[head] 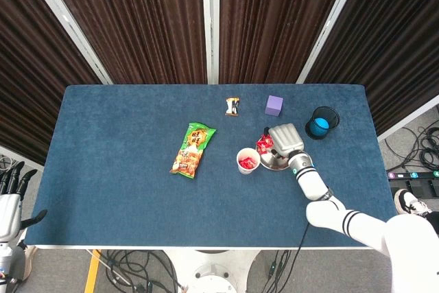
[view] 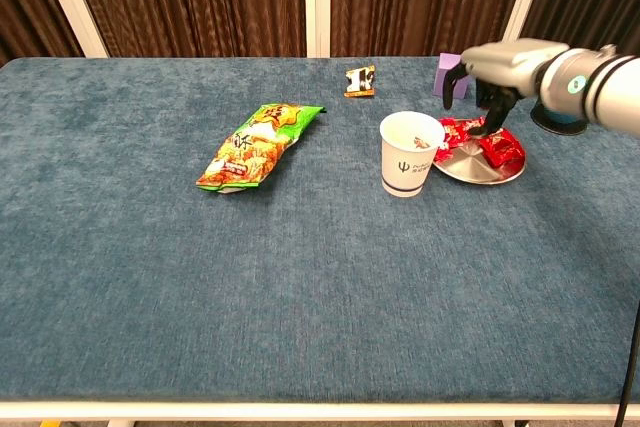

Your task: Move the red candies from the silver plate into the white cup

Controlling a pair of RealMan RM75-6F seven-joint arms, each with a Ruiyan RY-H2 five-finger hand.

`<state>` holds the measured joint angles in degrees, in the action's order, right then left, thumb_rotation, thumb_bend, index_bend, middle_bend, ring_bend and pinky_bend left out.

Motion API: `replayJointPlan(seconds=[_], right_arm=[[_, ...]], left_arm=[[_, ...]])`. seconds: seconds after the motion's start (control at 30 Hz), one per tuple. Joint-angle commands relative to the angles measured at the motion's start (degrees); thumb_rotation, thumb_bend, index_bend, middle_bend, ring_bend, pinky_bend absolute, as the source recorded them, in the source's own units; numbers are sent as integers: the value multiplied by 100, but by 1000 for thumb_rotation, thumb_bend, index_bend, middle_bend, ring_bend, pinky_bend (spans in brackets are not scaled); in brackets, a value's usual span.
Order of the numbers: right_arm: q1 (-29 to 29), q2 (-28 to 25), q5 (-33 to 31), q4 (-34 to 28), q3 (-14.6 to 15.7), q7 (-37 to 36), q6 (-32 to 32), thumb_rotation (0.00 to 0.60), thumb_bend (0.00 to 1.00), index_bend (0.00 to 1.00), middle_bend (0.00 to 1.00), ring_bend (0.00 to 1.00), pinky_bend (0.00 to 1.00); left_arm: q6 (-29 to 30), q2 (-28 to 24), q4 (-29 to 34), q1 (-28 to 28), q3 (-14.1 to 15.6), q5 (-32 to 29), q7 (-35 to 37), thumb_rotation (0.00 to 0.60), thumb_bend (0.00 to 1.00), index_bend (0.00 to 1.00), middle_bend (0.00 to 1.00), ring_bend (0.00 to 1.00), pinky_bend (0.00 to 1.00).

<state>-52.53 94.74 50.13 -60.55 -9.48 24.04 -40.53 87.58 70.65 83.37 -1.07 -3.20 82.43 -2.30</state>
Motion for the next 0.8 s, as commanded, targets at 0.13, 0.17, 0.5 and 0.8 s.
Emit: replayJointPlan(seconds=[0.13,0.17,0.5,0.8], right_arm=[[-194,480,-155,621,30,128,309,600,233,381,992,935,1000],[-200,504,-153,657,31,130,322,600,233,384,992,935,1000],[-202,578,-29,724,14,123,294,600,233,391,993,935,1000],[-200,628,-111,796,43,291,338,600,234,423,992,935,1000]], left_arm=[[11,1,-13,24,1,-23,14,600,0,206,120,99,116],[12,2,-17,28,2,-26,17,600,0,206,120,99,116],[-7,23,-70,27,-5,-33,59,600,0,206,120,99,116],[-37,52,-133,20,-6,-35,109,600,0,206,120,99,116]])
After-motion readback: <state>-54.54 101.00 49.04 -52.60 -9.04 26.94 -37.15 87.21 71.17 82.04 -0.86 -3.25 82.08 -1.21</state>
